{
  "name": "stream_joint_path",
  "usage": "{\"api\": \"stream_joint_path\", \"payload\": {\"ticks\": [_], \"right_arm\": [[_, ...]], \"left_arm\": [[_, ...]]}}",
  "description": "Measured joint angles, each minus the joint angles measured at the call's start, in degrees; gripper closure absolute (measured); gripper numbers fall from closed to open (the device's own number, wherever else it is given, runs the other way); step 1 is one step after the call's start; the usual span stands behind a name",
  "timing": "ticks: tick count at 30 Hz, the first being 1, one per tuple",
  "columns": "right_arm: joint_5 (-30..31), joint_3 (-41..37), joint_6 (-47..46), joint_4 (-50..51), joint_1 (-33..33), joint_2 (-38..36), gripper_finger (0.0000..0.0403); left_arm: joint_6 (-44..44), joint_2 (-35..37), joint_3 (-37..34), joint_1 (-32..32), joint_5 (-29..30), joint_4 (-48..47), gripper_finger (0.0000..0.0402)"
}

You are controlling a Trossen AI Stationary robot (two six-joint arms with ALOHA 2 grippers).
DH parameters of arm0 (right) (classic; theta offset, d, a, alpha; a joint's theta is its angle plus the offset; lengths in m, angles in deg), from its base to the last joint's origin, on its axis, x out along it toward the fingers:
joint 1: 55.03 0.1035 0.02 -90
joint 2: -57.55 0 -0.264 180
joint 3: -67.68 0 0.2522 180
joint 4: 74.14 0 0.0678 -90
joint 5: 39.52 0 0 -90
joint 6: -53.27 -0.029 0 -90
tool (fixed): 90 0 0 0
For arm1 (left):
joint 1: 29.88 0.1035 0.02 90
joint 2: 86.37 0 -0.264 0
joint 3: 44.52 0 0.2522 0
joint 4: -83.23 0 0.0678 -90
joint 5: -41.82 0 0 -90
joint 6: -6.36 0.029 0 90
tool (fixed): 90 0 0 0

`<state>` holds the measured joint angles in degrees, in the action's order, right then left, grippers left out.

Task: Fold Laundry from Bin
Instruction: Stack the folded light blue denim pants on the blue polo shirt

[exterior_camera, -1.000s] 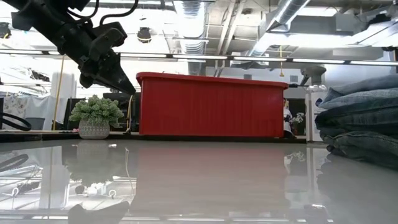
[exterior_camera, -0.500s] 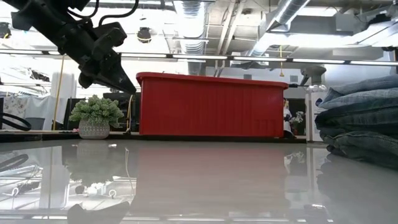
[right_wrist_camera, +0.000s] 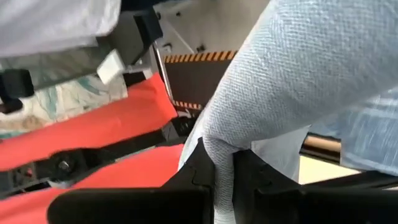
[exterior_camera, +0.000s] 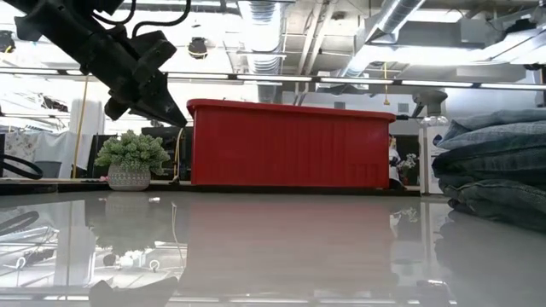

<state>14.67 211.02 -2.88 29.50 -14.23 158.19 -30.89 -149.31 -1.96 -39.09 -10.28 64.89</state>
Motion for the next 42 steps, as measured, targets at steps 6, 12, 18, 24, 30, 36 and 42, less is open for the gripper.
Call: {"api": "stream_joint_path", "payload": {"ticks": [6, 12, 18, 24, 30, 36, 42], "right_arm": [[-0.08, 0.32, 1.36, -0.18, -0.49, -0.09, 0.0357], [0.11, 0.2, 14.42, 0.36, 1.24, -0.47, 0.0357], [3.05, 0.15, 29.17, 0.1, -0.71, -0.61, 0.0357], [3.01, 0.11, 32.11, 0.12, -2.99, -0.97, 0.0357], [4.51, -2.14, 34.17, 0.02, -2.98, -3.78, 0.0357], [4.66, -12.31, 33.45, 0.03, -2.95, -9.99, 0.0357], [4.78, -25.39, 33.78, -0.03, -4.58, -16.64, 0.0357]], "left_arm": [[-0.04, 0.0, 0.0, 0.0, -0.08, -0.34, 0.0401], [0.12, 0.0, 0.0, 0.0, 0.03, -0.65, 0.0401], [1.12, 0.0, 0.0, 0.0, 0.68, -1.1, 0.0401], [1.18, 0.0, 0.0, 0.0, 0.95, -1.16, 0.0401], [1.64, 0.0, 0.0, 0.0, 1.52, -1.16, 0.0401], [3.3, 0.0, 0.0, 0.0, 2.16, -1.14, 0.0401], [3.67, 0.0, 0.0, 0.04, 2.36, -1.16, 0.0401]]}}
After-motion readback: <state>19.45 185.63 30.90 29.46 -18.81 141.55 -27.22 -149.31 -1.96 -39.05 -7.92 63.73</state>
